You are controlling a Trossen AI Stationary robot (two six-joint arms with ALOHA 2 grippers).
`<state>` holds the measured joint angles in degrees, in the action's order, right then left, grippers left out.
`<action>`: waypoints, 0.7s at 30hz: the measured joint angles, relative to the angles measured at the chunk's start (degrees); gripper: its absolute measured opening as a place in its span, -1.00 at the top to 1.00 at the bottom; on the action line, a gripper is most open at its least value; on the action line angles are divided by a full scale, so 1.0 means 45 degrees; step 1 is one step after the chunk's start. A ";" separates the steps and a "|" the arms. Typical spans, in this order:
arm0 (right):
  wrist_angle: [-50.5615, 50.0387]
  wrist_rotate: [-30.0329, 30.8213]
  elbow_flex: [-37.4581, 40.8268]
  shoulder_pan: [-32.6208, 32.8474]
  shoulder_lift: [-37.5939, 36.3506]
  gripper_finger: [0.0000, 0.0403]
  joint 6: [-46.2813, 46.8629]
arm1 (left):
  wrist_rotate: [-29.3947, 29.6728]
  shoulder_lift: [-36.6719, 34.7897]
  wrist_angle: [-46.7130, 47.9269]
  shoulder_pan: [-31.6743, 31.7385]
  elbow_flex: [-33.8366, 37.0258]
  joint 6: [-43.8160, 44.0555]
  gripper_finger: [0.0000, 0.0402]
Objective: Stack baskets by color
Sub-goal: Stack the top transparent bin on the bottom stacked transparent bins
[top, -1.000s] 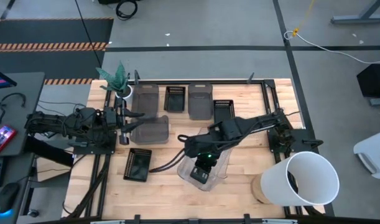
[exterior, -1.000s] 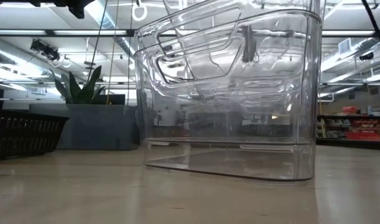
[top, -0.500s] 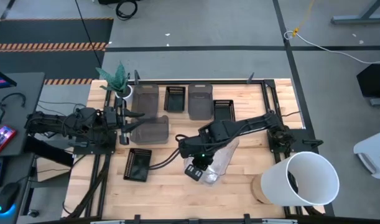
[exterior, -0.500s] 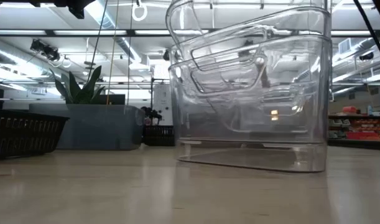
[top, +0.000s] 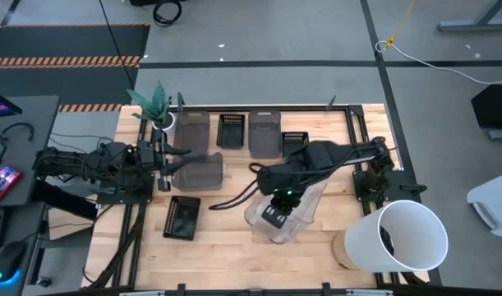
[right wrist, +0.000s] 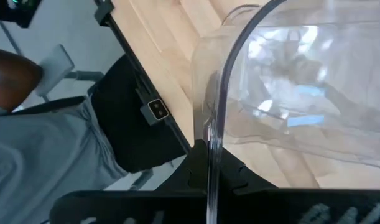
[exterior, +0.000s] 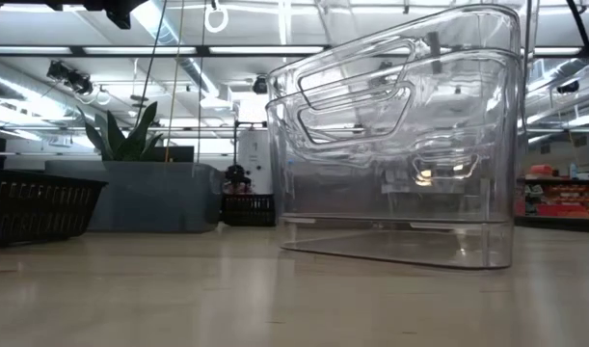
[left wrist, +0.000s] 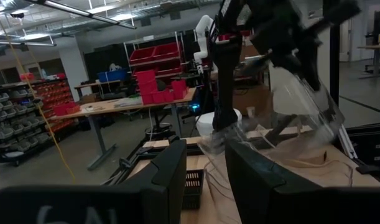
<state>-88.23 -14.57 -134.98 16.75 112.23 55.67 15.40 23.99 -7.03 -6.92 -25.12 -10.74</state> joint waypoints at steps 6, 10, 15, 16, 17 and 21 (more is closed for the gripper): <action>-0.0131 0.0723 -0.0014 -0.0122 -0.0743 1.00 0.0264 | 0.0000 0.0000 0.0003 0.0001 0.0000 -0.0015 0.41; -0.0436 0.0884 -0.0010 -0.0124 -0.0664 1.00 0.0203 | 0.0005 0.0000 0.0000 0.0001 0.0000 -0.0015 0.41; -0.0381 0.0854 -0.0010 -0.0179 -0.0390 1.00 0.0017 | 0.0001 0.0000 0.0005 -0.0002 0.0000 -0.0013 0.41; -0.0352 0.0896 -0.0007 -0.0185 -0.0328 1.00 -0.0032 | 0.0002 0.0000 0.0005 0.0001 0.0000 -0.0009 0.41; -0.0352 0.0954 -0.0007 -0.0185 -0.0224 1.00 -0.0039 | 0.0005 -0.0005 0.0004 0.0000 0.0000 -0.0010 0.41; -0.0349 0.1049 0.0015 -0.0246 -0.0035 1.00 -0.0275 | 0.0005 -0.0004 0.0006 -0.0004 0.0000 -0.0015 0.41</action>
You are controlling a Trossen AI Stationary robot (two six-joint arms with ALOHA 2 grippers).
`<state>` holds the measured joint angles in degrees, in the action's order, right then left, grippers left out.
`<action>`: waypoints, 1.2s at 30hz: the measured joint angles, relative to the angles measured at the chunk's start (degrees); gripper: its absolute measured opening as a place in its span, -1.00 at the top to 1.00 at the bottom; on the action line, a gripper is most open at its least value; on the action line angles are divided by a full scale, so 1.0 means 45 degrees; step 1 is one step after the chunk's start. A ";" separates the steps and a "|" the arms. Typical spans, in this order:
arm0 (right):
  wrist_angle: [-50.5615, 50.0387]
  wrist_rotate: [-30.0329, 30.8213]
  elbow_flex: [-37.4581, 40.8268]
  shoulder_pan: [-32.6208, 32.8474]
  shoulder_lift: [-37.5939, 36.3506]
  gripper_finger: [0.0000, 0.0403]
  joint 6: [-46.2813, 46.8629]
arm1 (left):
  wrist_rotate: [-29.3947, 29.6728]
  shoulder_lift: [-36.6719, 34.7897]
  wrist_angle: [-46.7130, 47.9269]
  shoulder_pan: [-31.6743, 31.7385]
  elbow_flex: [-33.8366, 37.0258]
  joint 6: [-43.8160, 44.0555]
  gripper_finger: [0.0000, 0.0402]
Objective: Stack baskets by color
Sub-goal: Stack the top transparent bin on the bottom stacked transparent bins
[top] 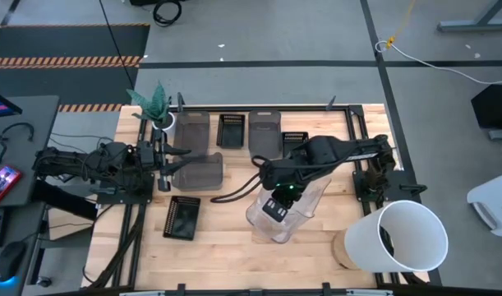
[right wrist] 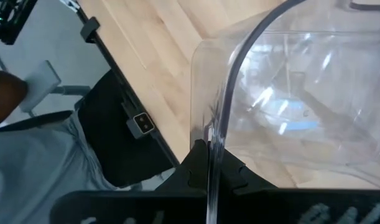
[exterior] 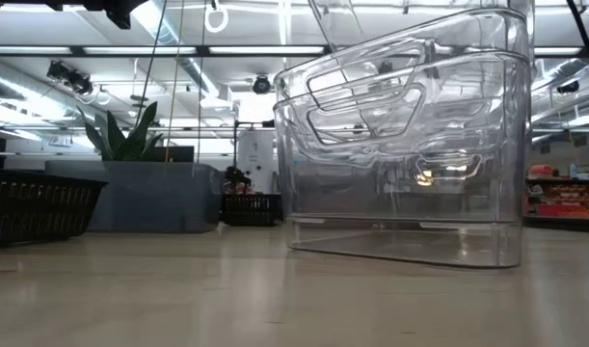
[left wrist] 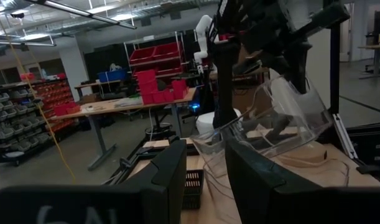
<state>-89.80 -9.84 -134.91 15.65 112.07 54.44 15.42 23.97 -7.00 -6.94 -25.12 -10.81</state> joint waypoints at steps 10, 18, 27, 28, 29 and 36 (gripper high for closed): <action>-0.0052 0.0435 0.0082 -0.0070 0.0759 1.00 -0.0510 | 0.0000 0.0000 -0.0004 0.0001 0.0000 -0.0005 0.41; -0.0072 -0.0279 0.0121 0.0075 0.1854 0.99 -0.1872 | -0.0003 0.0000 0.0011 0.0002 0.0000 0.0015 0.41; -0.0058 -0.0956 0.0117 0.0077 0.2167 0.63 -0.2280 | -0.0005 0.0000 0.0009 0.0004 0.0000 0.0029 0.41; -0.0053 -0.0943 0.0117 0.0064 0.2146 0.58 -0.2206 | -0.0005 0.0000 0.0009 0.0000 0.0000 0.0029 0.41; -0.0058 -0.1038 0.0117 0.0038 0.2096 0.53 -0.2147 | -0.0005 0.0000 0.0009 0.0005 0.0000 0.0029 0.41; -0.0050 -0.2073 0.0005 -0.0164 0.1306 0.33 -0.1766 | -0.0005 0.0000 0.0009 0.0000 0.0000 0.0029 0.41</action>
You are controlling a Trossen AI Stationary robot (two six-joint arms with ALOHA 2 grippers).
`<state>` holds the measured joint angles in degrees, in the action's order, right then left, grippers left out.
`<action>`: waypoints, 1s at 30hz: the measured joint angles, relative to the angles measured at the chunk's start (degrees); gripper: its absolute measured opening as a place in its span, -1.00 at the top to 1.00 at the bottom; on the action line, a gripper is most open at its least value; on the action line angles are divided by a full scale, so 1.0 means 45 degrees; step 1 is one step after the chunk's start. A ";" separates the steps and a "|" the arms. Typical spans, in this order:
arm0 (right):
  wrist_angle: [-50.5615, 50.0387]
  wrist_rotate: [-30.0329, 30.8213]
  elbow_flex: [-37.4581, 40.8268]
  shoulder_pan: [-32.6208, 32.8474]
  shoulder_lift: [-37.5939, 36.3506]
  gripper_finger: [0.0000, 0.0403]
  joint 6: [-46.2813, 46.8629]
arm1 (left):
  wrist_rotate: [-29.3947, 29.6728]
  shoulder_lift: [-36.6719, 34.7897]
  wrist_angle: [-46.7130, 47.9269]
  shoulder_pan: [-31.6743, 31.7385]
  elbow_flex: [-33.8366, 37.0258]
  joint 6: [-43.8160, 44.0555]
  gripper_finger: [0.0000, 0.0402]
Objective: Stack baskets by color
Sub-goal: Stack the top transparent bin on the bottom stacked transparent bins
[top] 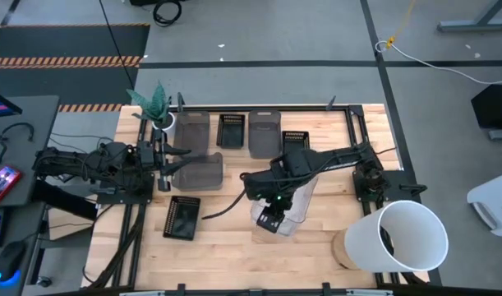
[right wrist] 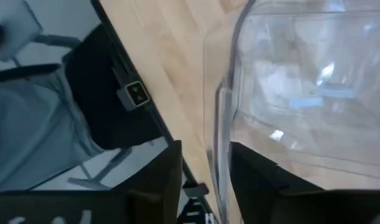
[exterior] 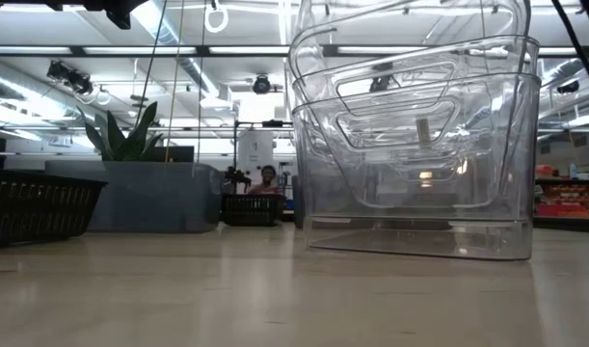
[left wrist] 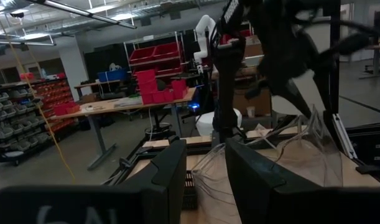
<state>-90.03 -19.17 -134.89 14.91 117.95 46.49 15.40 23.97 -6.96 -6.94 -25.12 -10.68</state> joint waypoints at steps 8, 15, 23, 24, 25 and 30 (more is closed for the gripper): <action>-0.0003 0.1992 -0.0034 -0.0221 -0.1418 0.32 0.0035 | 0.0000 0.0004 0.0000 0.0004 0.0000 0.0005 0.41; -0.0001 0.3052 -0.0034 -0.0223 -0.1493 0.32 -0.1485 | 0.0000 0.0000 0.0000 0.0005 0.0000 0.0005 0.41; 0.0135 0.3029 0.0238 -0.0077 -0.1428 0.32 -0.4327 | 0.0000 0.0000 0.0000 0.0005 0.0000 0.0005 0.41; 0.0216 0.3025 0.0238 -0.0032 -0.1432 0.32 -0.4423 | 0.0000 0.0000 0.0005 0.0005 0.0000 0.0005 0.41; 0.0343 0.3029 0.0238 0.0002 -0.1441 0.32 -0.4444 | 0.0000 0.0005 0.0005 0.0005 0.0000 0.0005 0.41; 0.1351 0.3025 0.0238 0.0017 -0.1442 0.27 -0.4020 | 0.0000 0.0005 0.0015 0.0003 0.0000 0.0007 0.41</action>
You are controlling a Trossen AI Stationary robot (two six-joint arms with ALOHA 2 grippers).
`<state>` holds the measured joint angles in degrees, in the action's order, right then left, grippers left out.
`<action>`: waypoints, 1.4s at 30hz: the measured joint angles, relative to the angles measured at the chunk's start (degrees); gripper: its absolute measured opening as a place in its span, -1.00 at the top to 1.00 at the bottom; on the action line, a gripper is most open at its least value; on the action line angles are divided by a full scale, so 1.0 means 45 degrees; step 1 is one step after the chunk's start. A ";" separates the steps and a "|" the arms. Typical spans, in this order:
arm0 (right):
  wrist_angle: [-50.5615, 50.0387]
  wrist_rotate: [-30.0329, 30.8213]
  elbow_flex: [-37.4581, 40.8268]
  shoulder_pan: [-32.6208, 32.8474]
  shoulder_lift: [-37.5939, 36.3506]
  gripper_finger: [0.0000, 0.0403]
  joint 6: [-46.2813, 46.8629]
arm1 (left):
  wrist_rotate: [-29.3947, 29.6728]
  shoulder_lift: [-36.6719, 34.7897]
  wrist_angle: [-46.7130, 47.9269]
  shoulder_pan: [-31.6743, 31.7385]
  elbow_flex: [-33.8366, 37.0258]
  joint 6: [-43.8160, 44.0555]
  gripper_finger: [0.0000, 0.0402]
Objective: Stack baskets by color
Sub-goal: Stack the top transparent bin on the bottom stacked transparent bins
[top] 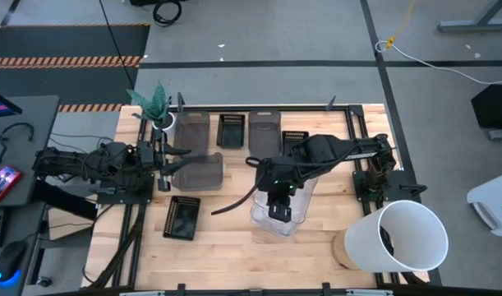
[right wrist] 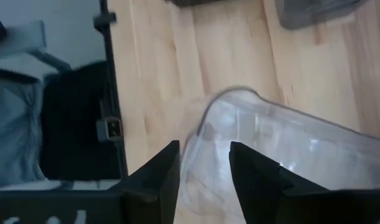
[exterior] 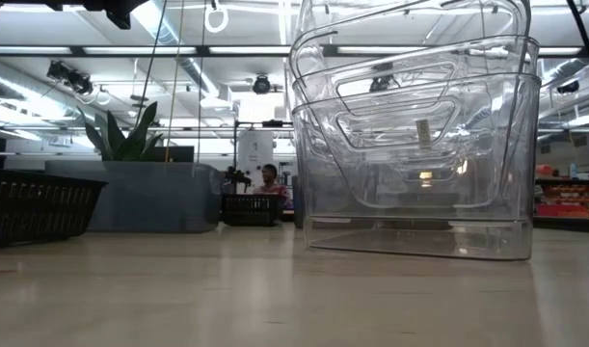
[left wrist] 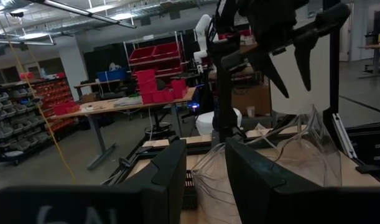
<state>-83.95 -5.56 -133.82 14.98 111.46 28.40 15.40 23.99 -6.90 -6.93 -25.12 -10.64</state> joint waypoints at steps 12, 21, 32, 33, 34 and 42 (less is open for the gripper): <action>0.0152 -0.0315 0.1253 0.0233 0.0005 -0.08 0.1039 | 0.0000 0.0000 0.0005 0.0002 0.0000 -0.0060 0.41; 0.0147 -0.1315 0.2319 0.0181 0.0005 -0.12 0.1677 | 0.0000 0.0000 0.0005 -0.0003 0.0000 -0.0070 0.41; -0.0393 -0.1444 0.2379 0.0109 0.0005 -0.11 0.1636 | 0.0000 -0.0002 -0.0100 0.0000 0.0000 0.0228 0.41; -0.0394 -0.1439 0.2377 0.0047 0.0005 -0.11 0.1622 | 0.0000 0.0000 -0.0098 -0.0002 0.0000 0.0227 0.41; -0.0405 -0.1413 0.2378 0.0001 0.0005 -0.11 0.1653 | 0.0000 -0.0001 -0.0102 -0.0002 0.0000 0.0231 0.41; -0.0747 -0.1457 0.2370 -0.0161 0.0005 -0.11 0.1094 | 0.0000 0.0000 -0.0102 0.0002 0.0000 0.0231 0.41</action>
<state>-87.31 -12.12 -123.15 14.26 111.48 33.32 15.40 23.99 -7.35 -6.92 -25.12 -9.61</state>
